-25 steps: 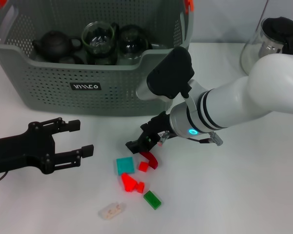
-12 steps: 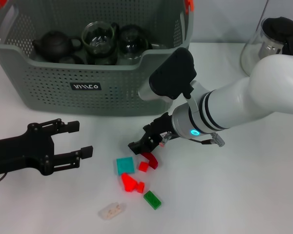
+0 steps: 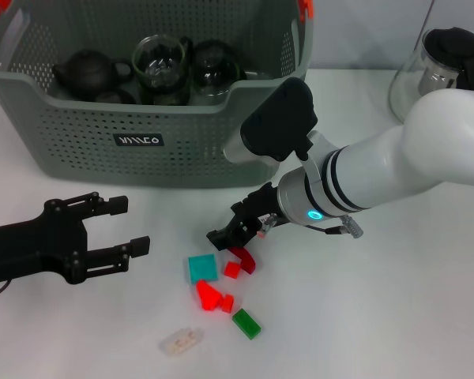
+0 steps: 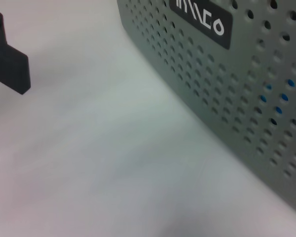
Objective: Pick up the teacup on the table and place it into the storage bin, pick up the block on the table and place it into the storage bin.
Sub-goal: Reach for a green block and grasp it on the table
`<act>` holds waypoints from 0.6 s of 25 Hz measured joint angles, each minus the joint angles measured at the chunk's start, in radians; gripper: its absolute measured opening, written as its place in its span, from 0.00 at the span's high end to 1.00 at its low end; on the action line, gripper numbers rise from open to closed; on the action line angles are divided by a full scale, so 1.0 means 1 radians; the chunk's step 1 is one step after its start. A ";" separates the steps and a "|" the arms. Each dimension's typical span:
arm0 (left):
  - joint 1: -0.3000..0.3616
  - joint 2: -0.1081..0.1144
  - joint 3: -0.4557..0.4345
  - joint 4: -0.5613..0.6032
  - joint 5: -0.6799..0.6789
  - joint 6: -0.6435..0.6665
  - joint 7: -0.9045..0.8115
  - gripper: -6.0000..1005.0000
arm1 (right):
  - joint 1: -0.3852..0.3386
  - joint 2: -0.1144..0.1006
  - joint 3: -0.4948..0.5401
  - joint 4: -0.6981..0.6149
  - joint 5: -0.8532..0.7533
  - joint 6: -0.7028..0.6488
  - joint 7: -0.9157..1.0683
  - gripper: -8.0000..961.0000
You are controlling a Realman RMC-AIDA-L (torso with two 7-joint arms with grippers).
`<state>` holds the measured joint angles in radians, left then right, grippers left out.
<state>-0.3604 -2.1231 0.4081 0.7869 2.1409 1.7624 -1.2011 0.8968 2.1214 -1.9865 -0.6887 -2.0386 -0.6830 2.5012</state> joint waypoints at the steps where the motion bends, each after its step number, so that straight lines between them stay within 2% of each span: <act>1: 0.000 0.000 0.000 0.000 0.000 0.000 0.000 0.24 | 0.000 0.000 0.000 0.000 0.000 0.000 0.000 0.30; 9: 0.000 0.000 0.000 -0.002 0.002 -0.004 0.002 0.24 | 0.001 0.000 0.000 0.000 0.000 -0.002 0.001 0.31; 14: 0.000 -0.001 -0.002 -0.012 0.003 -0.006 0.012 0.24 | 0.001 0.001 0.000 0.000 0.000 -0.007 0.001 0.47; 15: 0.000 -0.001 -0.002 -0.012 0.004 -0.006 0.012 0.24 | 0.001 0.001 -0.001 0.000 0.000 -0.007 0.001 0.46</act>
<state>-0.3604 -2.1244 0.4064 0.7746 2.1448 1.7563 -1.1890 0.8974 2.1226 -1.9871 -0.6887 -2.0386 -0.6899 2.5020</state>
